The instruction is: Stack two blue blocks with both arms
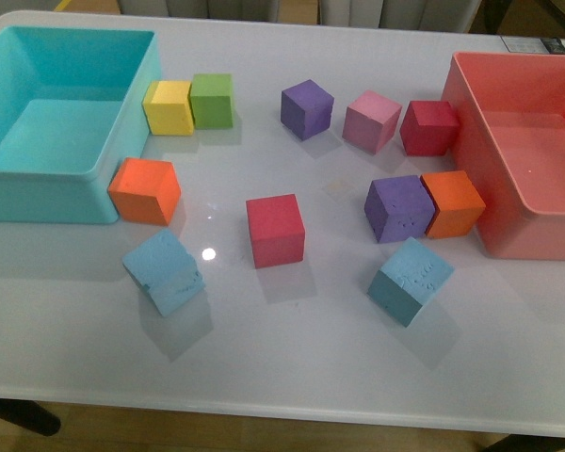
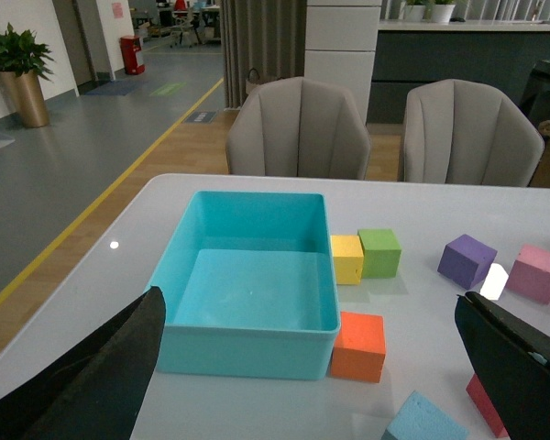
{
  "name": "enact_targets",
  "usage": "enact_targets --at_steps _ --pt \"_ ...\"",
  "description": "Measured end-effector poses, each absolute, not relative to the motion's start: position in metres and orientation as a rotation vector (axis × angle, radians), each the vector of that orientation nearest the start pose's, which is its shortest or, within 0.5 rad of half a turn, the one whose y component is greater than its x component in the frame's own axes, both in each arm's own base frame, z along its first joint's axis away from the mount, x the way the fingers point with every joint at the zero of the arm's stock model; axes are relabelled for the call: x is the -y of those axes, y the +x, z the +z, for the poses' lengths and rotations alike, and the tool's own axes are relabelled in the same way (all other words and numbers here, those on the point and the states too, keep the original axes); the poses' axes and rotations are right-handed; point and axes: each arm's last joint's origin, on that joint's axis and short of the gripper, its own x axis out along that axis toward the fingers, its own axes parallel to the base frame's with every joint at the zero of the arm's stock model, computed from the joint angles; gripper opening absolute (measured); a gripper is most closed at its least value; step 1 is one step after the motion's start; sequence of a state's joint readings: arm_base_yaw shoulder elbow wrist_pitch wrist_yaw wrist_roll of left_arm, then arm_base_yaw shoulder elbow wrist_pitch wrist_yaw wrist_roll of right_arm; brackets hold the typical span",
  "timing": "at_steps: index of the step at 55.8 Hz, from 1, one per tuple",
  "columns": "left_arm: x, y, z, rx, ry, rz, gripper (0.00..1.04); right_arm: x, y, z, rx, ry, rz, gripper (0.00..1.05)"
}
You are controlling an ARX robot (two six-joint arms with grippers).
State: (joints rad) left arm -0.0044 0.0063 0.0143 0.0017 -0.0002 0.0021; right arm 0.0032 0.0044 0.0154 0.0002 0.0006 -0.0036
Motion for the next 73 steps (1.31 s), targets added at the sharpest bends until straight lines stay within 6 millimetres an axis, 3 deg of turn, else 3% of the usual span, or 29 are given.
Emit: enact_targets --at_steps 13,20,25,36,47,58,73 --pt "0.0 0.097 0.168 0.01 0.002 -0.004 0.96 0.0 0.097 0.169 0.008 -0.004 0.005 0.96" --pt "0.0 0.097 0.168 0.009 0.002 -0.005 0.96 0.003 0.105 0.168 -0.436 -0.056 0.126 0.96" --pt "0.0 0.097 0.168 0.009 0.002 -0.004 0.96 0.005 0.124 0.16 -0.567 -0.097 0.146 0.96" --pt "0.0 0.097 0.168 0.01 0.002 -0.004 0.96 0.0 0.174 0.143 -0.612 -0.222 0.228 0.96" --pt "0.0 0.097 0.168 0.009 0.002 -0.004 0.96 -0.025 0.225 0.106 -0.753 -0.299 0.385 0.96" --pt "0.0 0.097 0.168 0.01 0.002 -0.004 0.96 -0.044 0.257 0.068 -0.888 -0.356 0.463 0.96" --pt "0.0 0.097 0.168 0.009 0.002 -0.004 0.96 -0.058 0.285 0.039 -0.937 -0.438 0.48 0.96"
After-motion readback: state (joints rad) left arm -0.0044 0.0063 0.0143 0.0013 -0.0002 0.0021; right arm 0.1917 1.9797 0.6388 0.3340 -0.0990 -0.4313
